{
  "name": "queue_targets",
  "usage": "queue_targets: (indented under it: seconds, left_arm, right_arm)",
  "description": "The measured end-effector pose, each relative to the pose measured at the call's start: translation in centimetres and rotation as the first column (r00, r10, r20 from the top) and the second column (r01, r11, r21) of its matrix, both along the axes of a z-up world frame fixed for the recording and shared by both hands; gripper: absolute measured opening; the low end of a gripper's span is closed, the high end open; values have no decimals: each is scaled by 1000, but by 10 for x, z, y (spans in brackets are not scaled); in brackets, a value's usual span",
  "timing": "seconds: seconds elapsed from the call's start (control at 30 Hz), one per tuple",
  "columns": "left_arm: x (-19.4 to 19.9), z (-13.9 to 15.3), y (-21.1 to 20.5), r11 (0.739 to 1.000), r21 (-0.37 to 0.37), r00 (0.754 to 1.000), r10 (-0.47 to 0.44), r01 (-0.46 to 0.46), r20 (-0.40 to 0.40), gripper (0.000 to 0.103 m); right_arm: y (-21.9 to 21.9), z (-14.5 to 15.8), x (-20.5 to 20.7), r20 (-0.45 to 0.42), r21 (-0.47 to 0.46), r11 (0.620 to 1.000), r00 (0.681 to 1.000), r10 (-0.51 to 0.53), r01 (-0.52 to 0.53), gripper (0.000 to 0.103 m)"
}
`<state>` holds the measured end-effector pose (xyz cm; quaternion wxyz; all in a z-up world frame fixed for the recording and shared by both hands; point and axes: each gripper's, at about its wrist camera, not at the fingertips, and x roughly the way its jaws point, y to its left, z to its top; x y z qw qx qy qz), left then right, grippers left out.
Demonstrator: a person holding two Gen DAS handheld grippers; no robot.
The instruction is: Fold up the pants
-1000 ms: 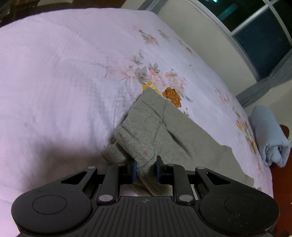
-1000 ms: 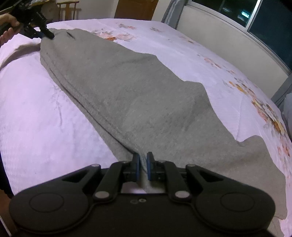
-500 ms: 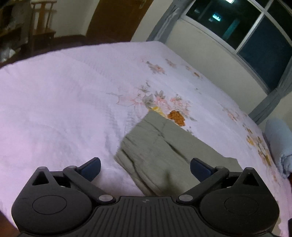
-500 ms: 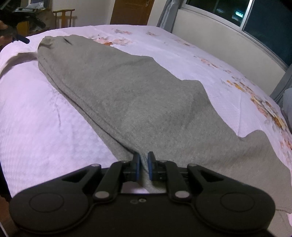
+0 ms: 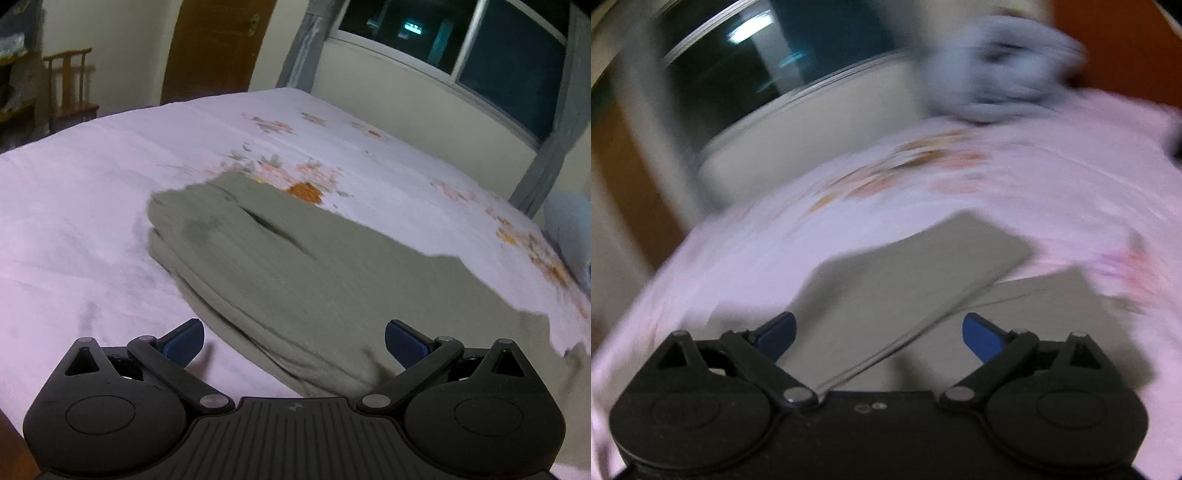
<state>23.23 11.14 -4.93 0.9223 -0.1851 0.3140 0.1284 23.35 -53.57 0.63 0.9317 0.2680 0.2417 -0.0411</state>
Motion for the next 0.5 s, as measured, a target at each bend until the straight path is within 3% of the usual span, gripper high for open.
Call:
queue_targets:
  seconds: [0.1, 0.13, 0.2, 0.33, 0.5]
  left_arm:
    - [2, -9, -20, 999, 39, 1000, -27, 27, -9, 103]
    - [4, -14, -24, 998, 46, 999, -29, 30, -18, 103]
    - [8, -25, -27, 998, 43, 998, -35, 37, -45, 103]
    - [5, -35, -28, 999, 34, 1000, -23, 24, -11, 103]
    - [11, -39, -29, 999, 45, 1000, -22, 22, -18, 103]
  right_arm:
    - [-44, -16, 13, -40, 173, 980, 995, -90, 96, 59]
    - [-54, -23, 17, -48, 227, 965, 992, -120, 128, 55]
    - [-69, -38, 22, -59, 330, 929, 985, -159, 170, 37]
    - [-81, -60, 41, -88, 406, 893, 981, -171, 192, 33]
    - [-86, -77, 61, -105, 477, 850, 975, -194, 221, 17]
